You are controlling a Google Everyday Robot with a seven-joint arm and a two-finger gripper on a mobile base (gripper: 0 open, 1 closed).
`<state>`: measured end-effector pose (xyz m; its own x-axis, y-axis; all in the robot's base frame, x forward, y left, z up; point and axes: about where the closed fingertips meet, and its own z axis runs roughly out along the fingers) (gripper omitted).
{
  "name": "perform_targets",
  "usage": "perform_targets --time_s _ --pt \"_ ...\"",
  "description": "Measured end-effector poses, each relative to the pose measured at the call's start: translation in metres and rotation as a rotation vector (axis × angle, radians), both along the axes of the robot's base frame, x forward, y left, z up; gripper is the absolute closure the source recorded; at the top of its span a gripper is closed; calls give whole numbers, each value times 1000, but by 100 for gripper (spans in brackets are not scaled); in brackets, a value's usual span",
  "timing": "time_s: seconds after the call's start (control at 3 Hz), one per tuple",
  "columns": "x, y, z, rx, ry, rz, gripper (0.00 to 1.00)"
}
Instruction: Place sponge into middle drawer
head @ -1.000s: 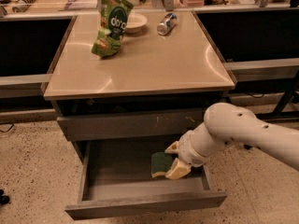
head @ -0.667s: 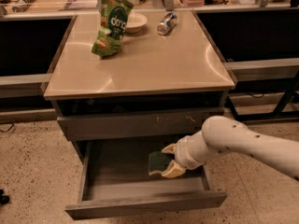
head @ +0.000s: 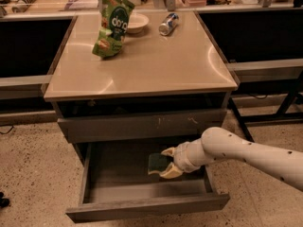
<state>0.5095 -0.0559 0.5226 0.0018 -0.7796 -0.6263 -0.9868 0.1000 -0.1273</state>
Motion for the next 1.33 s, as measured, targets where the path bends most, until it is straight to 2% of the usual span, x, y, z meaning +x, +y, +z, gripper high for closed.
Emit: perform_targets --time_s 0.67,1.33 --pt "7 20 -65 44 -28 94 100" --pt "37 42 -111 87 -66 148 100"
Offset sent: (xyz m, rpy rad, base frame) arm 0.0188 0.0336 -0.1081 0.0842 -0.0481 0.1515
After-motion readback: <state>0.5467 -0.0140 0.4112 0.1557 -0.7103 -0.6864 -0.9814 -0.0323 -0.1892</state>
